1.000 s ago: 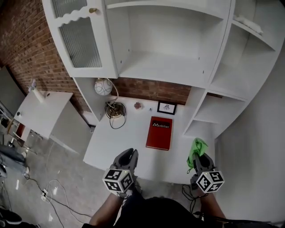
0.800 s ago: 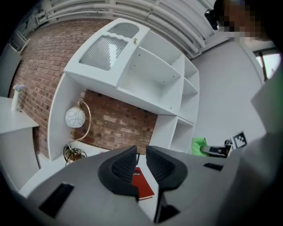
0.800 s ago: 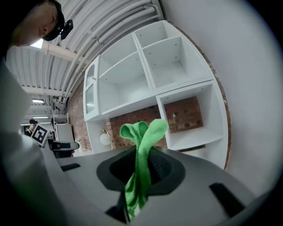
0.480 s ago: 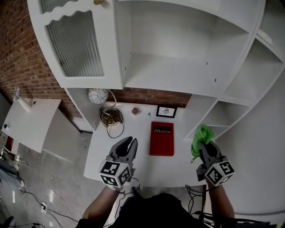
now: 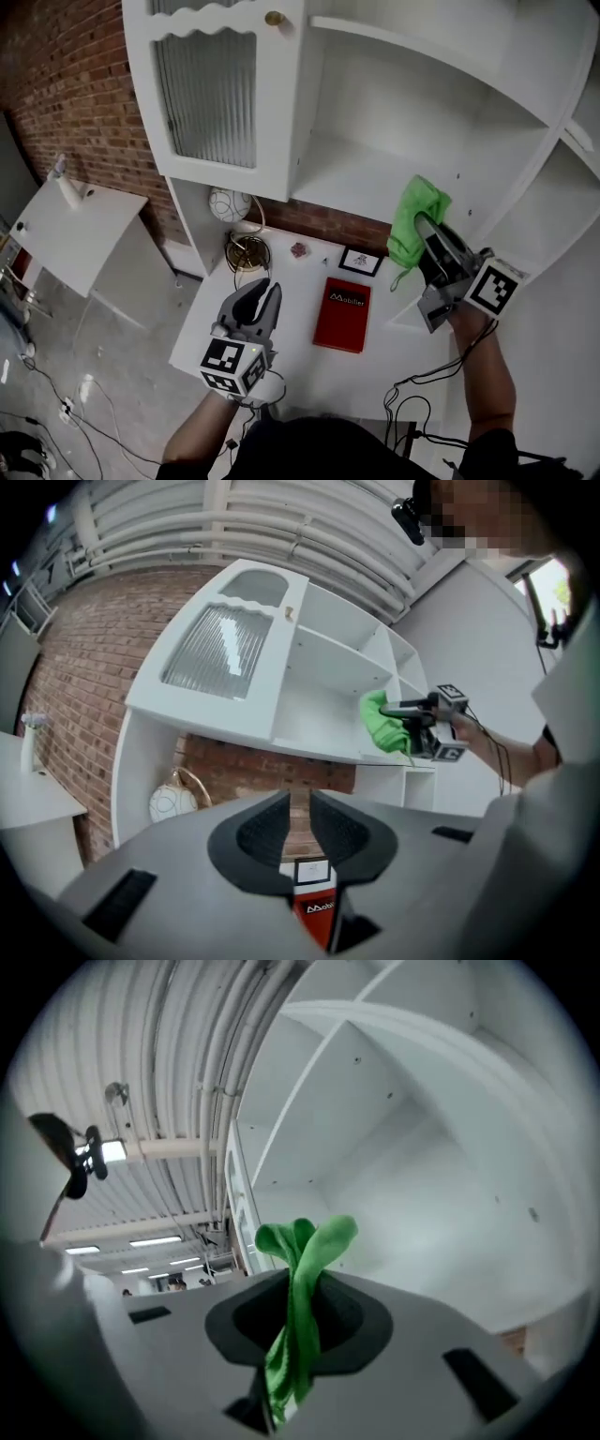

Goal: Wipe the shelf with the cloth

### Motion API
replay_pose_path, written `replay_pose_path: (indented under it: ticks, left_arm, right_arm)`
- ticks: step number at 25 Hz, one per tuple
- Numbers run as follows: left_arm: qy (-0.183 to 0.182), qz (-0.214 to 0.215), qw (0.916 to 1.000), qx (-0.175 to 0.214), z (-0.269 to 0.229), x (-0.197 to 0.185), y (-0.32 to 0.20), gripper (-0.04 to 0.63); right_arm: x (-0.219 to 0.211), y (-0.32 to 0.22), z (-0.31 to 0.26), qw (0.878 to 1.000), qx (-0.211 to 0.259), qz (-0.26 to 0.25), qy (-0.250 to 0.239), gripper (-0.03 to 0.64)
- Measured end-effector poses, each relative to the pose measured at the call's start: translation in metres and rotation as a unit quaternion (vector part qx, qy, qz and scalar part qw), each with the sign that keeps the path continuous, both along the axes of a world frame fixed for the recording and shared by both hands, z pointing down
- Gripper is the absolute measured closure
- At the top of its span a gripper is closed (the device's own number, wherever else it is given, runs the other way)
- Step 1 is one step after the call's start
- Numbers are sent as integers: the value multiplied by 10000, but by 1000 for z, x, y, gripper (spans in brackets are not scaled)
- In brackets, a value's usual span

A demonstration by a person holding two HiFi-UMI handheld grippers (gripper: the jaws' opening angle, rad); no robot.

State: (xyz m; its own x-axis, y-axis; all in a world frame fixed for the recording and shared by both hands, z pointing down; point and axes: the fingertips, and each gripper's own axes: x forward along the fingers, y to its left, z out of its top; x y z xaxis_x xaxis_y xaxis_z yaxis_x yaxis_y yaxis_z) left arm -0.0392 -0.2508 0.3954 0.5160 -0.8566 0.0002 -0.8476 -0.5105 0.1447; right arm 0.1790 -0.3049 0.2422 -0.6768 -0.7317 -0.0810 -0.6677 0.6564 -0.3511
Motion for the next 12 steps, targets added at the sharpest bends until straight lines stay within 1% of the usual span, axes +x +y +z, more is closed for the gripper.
replay_pose_path:
  ticks: [2, 3, 4, 6, 9, 12]
  left_arm:
    - [1, -279, 9996, -49, 6, -15, 6, 531]
    - [34, -410, 9991, -113, 11, -23, 9, 531]
    - [72, -529, 9984, -188, 17, -31, 13, 531]
    - [121, -757, 9965, -323, 28, -46, 20, 531]
    - [197, -1129, 9924, -457, 40, -74, 30, 531]
    - [299, -1505, 9866, -558, 49, -100, 39, 531]
  right_arm:
    - [-13, -34, -22, 9996, 1, -284, 8, 561]
    - [-17, -53, -28, 9994, -64, -343, 56, 561]
    - [-21, -72, -31, 9993, -180, -318, 106, 561]
    - [-26, -110, -30, 9983, -557, -126, 92, 561]
    - [-45, -162, -30, 9956, -920, -182, 64, 561]
    - [-63, -203, -22, 9917, -1258, -194, 199, 561]
